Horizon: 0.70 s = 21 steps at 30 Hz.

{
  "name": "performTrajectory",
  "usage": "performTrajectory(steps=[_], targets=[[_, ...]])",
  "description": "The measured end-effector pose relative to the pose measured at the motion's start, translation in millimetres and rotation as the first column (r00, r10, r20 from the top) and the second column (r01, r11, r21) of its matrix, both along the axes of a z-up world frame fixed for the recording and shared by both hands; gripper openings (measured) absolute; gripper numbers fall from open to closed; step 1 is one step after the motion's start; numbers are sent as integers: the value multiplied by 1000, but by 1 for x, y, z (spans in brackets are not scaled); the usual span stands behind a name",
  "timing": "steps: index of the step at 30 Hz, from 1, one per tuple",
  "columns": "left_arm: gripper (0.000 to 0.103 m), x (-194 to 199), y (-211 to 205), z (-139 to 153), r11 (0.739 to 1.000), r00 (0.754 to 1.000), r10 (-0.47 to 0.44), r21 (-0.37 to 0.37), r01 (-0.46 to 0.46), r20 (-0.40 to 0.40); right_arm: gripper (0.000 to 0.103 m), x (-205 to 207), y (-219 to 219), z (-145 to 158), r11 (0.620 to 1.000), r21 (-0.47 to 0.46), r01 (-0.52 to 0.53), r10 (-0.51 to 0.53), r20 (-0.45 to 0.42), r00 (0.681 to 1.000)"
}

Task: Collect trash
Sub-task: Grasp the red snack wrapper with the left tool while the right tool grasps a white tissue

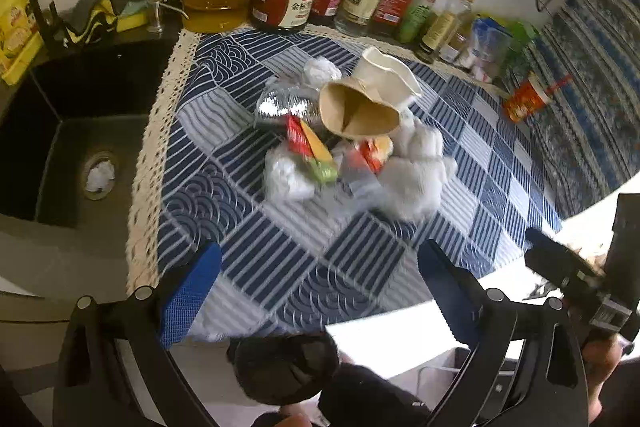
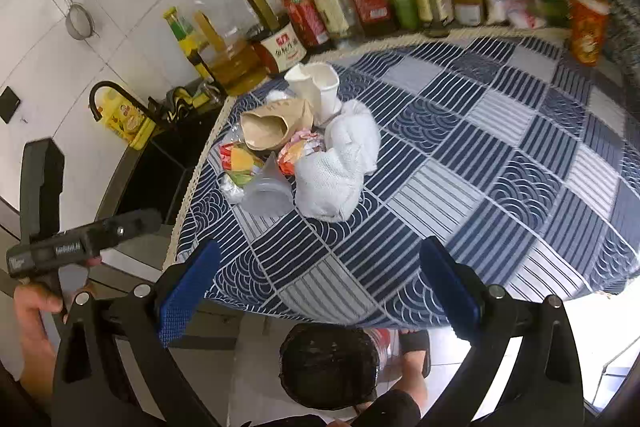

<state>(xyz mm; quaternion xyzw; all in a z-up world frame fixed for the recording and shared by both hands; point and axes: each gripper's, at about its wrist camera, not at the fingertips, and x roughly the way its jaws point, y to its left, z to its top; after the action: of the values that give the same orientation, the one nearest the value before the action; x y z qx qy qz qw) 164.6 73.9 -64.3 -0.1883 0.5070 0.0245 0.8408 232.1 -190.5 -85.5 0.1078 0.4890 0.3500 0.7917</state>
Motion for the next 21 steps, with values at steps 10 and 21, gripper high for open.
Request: performTrajectory(steps=[10,21], targets=[[94,57,23,-30,1000,1000,23,-19,-23,-17,89,51,39,-42,996,31,-85,88,-89,992],[62,99,19,-57,993,993,-83,75,89,-83,71,75,55,-76,991,50,-124,131,-162,978]])
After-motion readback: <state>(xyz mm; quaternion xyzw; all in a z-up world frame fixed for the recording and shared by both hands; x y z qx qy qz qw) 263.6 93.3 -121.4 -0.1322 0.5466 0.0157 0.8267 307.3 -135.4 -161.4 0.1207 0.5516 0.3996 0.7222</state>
